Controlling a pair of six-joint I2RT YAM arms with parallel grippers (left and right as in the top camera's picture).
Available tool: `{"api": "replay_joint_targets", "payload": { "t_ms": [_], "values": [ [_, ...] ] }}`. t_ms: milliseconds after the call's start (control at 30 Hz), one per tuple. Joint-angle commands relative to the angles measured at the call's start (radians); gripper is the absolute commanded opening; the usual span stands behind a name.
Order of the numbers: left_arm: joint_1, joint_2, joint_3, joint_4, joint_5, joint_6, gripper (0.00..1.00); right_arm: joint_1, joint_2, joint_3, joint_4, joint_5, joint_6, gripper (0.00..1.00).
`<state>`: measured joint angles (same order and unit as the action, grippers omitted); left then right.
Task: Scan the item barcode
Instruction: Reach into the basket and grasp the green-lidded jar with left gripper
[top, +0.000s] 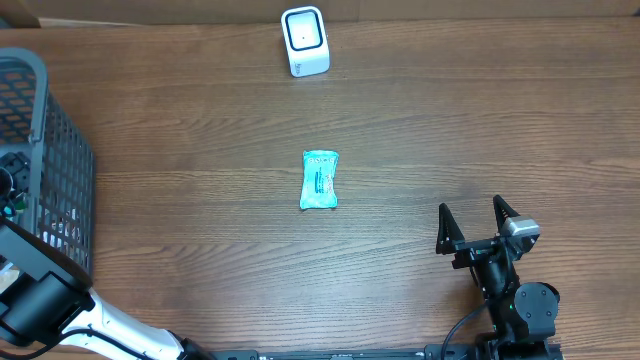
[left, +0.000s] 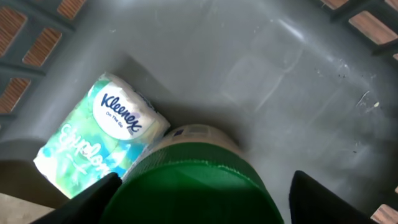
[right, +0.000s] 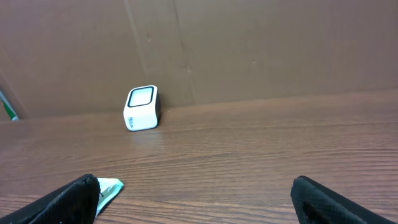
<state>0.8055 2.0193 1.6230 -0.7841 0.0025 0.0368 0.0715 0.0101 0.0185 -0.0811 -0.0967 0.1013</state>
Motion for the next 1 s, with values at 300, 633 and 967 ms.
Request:
{"api": "replay_joint_targets", "payload": {
  "t_ms": [300, 633, 967],
  "values": [
    [-0.002, 0.016, -0.002, -0.020, -0.010, 0.004, 0.30, -0.006, -0.007, -0.010, 0.004, 0.006, 0.003, 1.00],
    [-0.002, -0.094, 0.149, -0.140, -0.009, -0.089, 0.27, -0.006, -0.007, -0.010, 0.004, 0.006, 0.003, 1.00],
    [-0.002, -0.307, 0.354, -0.177, 0.196, -0.317, 0.28, -0.006, -0.007, -0.010, 0.004, 0.006, 0.003, 1.00]
  ]
}}
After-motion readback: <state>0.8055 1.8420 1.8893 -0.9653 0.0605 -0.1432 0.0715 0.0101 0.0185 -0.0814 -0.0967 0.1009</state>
